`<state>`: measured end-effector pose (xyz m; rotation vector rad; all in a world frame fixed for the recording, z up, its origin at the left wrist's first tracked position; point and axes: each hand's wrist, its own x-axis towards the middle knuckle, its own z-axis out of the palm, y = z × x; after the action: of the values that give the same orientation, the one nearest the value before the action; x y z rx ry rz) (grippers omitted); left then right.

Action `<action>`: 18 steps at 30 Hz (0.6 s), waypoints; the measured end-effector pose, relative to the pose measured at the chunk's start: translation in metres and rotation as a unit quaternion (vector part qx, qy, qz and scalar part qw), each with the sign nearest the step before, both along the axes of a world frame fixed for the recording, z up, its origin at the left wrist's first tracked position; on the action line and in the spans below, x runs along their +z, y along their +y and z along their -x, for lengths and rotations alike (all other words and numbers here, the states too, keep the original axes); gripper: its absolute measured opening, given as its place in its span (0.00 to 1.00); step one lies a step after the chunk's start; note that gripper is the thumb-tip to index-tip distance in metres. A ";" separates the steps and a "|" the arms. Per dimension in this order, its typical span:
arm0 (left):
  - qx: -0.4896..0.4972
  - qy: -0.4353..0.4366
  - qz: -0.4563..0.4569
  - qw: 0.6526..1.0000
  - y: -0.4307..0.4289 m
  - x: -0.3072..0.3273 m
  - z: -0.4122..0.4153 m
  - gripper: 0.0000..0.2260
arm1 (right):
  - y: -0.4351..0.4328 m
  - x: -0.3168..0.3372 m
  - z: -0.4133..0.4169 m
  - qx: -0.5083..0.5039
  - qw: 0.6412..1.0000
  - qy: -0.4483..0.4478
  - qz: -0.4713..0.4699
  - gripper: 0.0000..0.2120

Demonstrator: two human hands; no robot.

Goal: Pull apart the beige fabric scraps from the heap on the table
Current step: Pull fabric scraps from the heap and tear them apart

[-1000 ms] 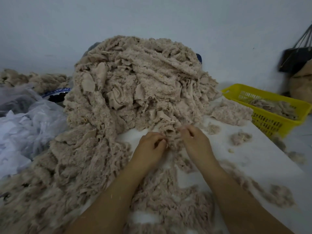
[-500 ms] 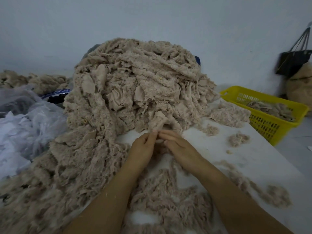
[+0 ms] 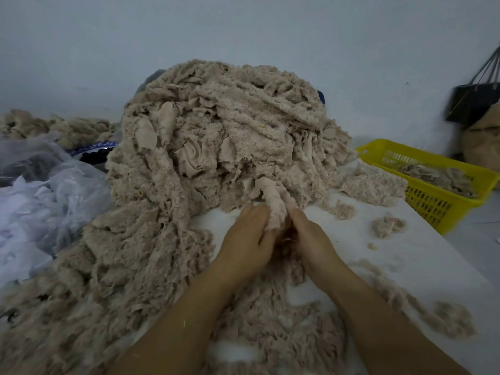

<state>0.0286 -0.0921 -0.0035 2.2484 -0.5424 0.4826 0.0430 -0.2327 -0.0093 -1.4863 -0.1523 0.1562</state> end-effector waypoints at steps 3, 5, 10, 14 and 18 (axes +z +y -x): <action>-0.090 -0.027 -0.063 0.994 -0.008 0.003 0.007 0.13 | -0.002 0.003 -0.006 -0.018 0.994 0.057 -0.090 0.17; -0.149 -0.041 -0.090 0.984 -0.015 0.002 0.010 0.12 | -0.006 0.009 -0.005 0.007 0.985 0.117 -0.123 0.18; -0.169 0.092 -0.010 0.981 -0.019 -0.005 0.015 0.23 | -0.014 0.003 -0.007 -0.113 0.993 -0.024 -0.018 0.17; -0.018 0.270 0.289 0.918 -0.006 0.003 0.006 0.28 | 0.004 0.009 0.010 -0.037 0.966 -0.188 0.175 0.16; -0.074 0.368 0.583 0.720 0.013 0.009 -0.006 0.20 | 0.017 0.001 0.016 0.084 0.915 -0.259 0.297 0.22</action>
<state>0.0347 -0.0789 0.0054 0.9720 0.0656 -0.1916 0.0271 -0.2156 -0.0078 -2.1002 -0.7143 -0.0686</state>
